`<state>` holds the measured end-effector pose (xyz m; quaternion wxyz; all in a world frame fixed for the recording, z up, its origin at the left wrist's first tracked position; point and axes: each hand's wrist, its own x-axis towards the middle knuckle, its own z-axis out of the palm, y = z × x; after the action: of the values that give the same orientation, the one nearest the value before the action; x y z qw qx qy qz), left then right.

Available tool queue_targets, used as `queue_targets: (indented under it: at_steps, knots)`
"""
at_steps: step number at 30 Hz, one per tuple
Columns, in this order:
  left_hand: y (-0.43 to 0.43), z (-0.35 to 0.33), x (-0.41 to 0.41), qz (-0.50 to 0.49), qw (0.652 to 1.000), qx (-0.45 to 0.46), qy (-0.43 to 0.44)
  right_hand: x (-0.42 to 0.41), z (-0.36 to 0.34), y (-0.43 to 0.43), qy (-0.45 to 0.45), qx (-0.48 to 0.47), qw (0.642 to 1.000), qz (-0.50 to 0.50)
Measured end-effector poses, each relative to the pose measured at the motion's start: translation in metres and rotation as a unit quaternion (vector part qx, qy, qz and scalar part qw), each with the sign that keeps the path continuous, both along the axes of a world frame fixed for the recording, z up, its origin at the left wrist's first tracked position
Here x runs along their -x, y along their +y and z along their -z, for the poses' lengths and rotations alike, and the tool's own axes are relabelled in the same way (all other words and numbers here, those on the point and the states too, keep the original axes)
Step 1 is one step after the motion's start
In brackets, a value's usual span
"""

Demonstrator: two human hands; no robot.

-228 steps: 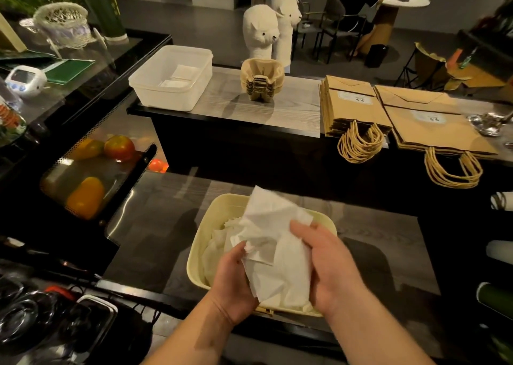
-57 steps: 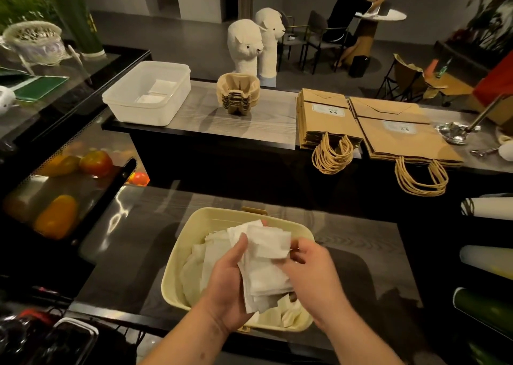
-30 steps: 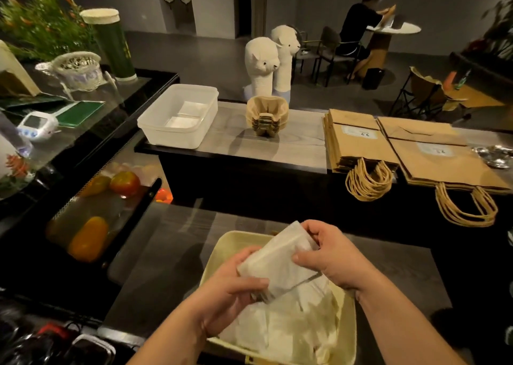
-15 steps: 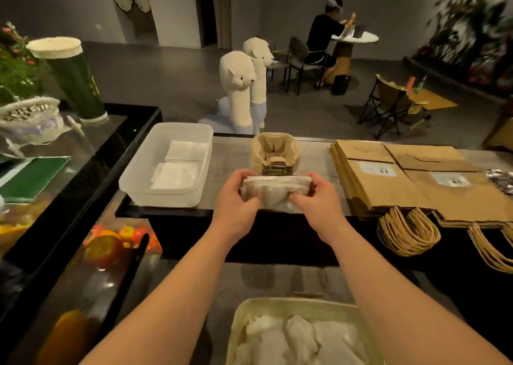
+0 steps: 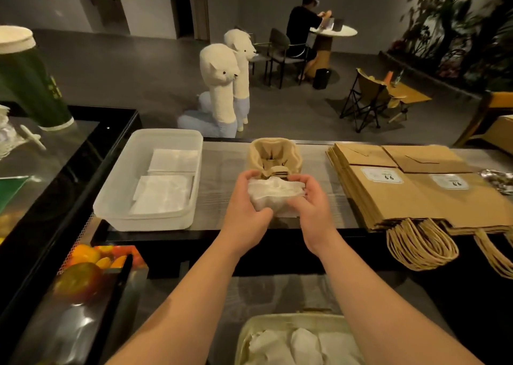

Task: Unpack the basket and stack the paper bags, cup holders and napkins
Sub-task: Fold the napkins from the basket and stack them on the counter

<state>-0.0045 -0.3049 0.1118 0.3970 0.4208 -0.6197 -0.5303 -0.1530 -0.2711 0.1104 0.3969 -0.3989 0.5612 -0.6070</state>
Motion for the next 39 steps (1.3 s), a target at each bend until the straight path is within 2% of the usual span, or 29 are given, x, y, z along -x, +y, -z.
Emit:
queue_targets:
  at_steps: [4,9,12,14,18,21,25,28,35,39]
  knots:
    - [-0.001,0.0,-0.001,-0.023,1.0,0.004,0.002,-0.005,0.003,-0.003,-0.048,0.018,0.997,0.058]
    - [0.009,0.0,0.009,-0.046,0.999,0.005,0.009,-0.011,0.0,-0.011,-0.022,-0.046,0.991,0.126]
    - [0.01,0.0,0.011,-0.059,0.998,0.01,-0.006,-0.009,-0.002,-0.011,-0.027,-0.038,0.985,0.169]
    - [0.01,-0.002,0.013,-0.066,0.998,0.019,-0.006,-0.006,-0.004,-0.011,-0.026,-0.027,0.989,0.142]
    - [0.008,-0.003,0.013,-0.086,0.996,0.0,-0.001,0.004,-0.003,-0.004,-0.039,-0.002,0.999,0.017]
    - [0.008,-0.003,0.016,-0.07,0.998,-0.002,-0.002,0.009,-0.002,0.0,-0.025,-0.026,0.998,-0.042]
    - [0.009,-0.005,0.018,-0.093,0.996,-0.003,0.005,0.012,-0.009,0.003,0.078,-0.049,0.996,-0.018]
    - [0.009,-0.005,0.019,-0.09,0.996,0.02,-0.002,0.021,-0.012,0.005,0.055,-0.046,0.997,-0.018]
    - [0.012,-0.002,0.026,-0.079,0.997,0.008,-0.01,0.019,-0.007,0.0,-0.018,-0.039,0.999,0.025]
    - [0.01,0.002,0.025,-0.078,0.997,0.004,-0.011,0.023,-0.009,0.001,0.006,-0.037,0.996,0.083]
